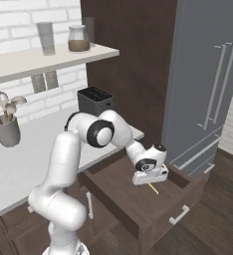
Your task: Take a straw from the drawer in front and place it inside the glass cup on the dining counter.
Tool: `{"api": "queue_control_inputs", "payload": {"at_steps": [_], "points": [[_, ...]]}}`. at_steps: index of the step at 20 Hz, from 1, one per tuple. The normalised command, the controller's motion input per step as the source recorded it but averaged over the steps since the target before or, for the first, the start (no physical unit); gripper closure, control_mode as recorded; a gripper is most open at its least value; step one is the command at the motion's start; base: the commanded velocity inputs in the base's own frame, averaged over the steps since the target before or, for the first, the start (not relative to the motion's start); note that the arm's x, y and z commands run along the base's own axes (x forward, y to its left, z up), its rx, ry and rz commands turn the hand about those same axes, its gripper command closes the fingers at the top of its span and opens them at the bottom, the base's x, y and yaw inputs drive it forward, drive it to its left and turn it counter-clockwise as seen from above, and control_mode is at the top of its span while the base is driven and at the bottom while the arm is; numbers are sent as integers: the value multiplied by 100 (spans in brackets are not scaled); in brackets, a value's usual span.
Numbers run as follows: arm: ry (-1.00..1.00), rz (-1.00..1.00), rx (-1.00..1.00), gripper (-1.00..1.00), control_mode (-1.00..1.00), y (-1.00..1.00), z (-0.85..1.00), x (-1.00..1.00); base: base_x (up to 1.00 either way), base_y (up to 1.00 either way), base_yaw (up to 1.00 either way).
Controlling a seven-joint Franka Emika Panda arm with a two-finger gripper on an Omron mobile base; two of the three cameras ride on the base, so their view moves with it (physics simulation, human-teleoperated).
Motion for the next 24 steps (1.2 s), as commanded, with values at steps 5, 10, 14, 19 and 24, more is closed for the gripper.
{"api": "queue_control_inputs", "payload": {"at_steps": [5, 10, 14, 19, 24], "points": [[-2, 0, 0, -100, -100, -2, -29, 10, 0, 0, 0], [0, 0, -1, -100, -100, 0, -32, 7, 0, 0, 0], [0, 0, -1, -100, -100, 0, -32, 2, 0, 0, 0], [0, 0, -5, -100, -100, 0, -41, 0, 0, 0, 0], [0, 0, -11, 100, -100, 3, -51, 0, 0, 0, 0]]}}
